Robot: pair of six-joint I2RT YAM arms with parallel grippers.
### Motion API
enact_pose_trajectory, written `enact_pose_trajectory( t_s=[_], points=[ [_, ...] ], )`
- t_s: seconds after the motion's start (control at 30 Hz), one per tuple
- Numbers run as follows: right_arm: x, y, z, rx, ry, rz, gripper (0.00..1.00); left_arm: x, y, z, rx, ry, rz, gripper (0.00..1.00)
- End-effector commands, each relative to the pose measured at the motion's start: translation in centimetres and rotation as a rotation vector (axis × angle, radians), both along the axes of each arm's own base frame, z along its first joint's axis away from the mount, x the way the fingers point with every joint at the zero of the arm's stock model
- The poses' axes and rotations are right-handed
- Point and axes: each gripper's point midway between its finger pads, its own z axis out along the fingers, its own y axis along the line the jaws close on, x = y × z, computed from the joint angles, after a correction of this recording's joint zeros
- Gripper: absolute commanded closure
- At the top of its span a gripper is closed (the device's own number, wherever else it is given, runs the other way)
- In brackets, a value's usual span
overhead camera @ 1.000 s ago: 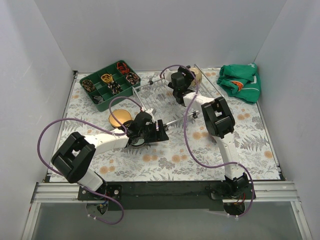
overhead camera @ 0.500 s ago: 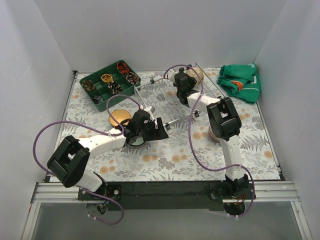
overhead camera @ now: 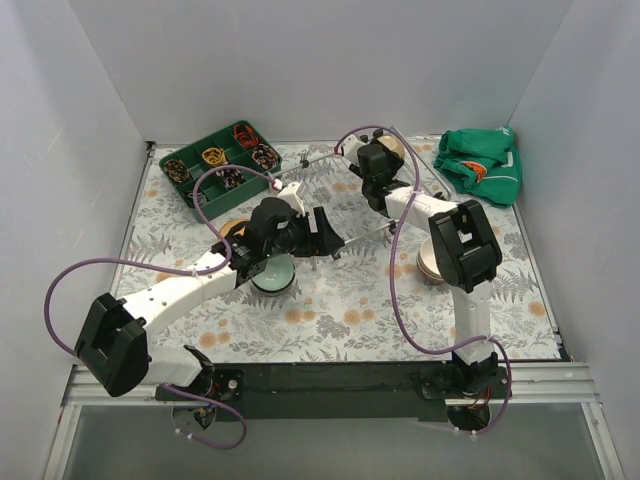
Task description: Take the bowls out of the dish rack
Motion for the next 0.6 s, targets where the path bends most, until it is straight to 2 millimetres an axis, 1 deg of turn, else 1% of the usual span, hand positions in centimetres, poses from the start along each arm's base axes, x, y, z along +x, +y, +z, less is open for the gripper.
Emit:
enact_pose_trajectory(
  t_s=[0.0,0.03,0.07,0.1,0.13,0.17,0.2,0.23,0.27,0.3,0.33,0.37,0.4,0.43,0.47,0.5,0.53,0.57],
  points=[
    [-0.3,0.2,2.6,0.091,-0.031,-0.003,0.29,2.7,0.8,2.1,0.053,-0.112,0.068,0.28],
    [-0.3,0.2,2.6,0.102,-0.029,-0.005,0.27,3.4,0.6,1.2,0.078,-0.106,0.076,0.28],
    [-0.4,0.0,2.8,0.115,-0.026,-0.008,0.22,4.3,0.8,1.0,0.089,-0.11,0.098,0.28],
    [-0.5,-0.3,2.8,0.123,-0.022,-0.011,0.21,5.2,0.5,1.6,0.082,-0.127,0.113,0.28],
    [-0.7,-0.2,2.9,0.139,-0.024,-0.015,0.19,5.6,0.2,1.3,0.087,-0.128,0.111,0.28],
    [-0.8,-0.4,3.2,0.148,-0.028,-0.017,0.17,6.8,0.5,0.3,0.119,-0.128,0.15,0.28],
    [-1.0,-0.6,3.0,0.154,-0.021,-0.017,0.16,7.6,0.4,0.0,0.126,-0.135,0.163,0.28],
    [-1.0,-0.6,3.0,0.169,-0.018,-0.018,0.15,8.3,0.2,0.4,0.126,-0.149,0.173,0.28],
    [-1.1,-0.9,3.2,0.178,-0.022,-0.022,0.15,8.9,0.2,0.1,0.146,-0.155,0.178,0.28],
    [-1.1,-1.0,3.3,0.186,-0.021,-0.021,0.14,9.7,0.3,-1.4,0.183,-0.143,0.196,0.28],
    [-1.1,-1.0,3.4,0.191,-0.022,-0.02,0.14,10.4,0.2,-1.3,0.191,-0.152,0.204,0.28],
    [-1.1,-1.0,3.5,0.197,-0.022,-0.018,0.14,10.7,0.2,-1.9,0.213,-0.152,0.202,0.29],
    [-1.0,-1.0,3.5,0.197,-0.02,-0.01,0.14,11.1,0.4,-3.2,0.247,-0.135,0.212,0.29],
    [-0.8,-0.9,3.7,0.197,-0.024,-0.004,0.13,11.3,0.5,-3.9,0.268,-0.124,0.213,0.29],
    [-0.7,-0.8,3.4,0.183,-0.016,0.004,0.1,11.3,0.5,-4.3,0.279,-0.116,0.21,0.29],
    [-0.4,-0.7,3.4,0.179,-0.017,0.009,0.08,11.1,0.7,-5.1,0.298,-0.094,0.209,0.29],
    [-0.1,-0.7,3.6,0.175,-0.022,0.012,0.07,11.0,0.8,-5.5,0.304,-0.087,0.208,0.29],
    [0.2,-0.5,3.2,0.167,-0.015,0.015,0.05,10.5,1.1,-6.3,0.316,-0.069,0.205,0.3]
  ],
)
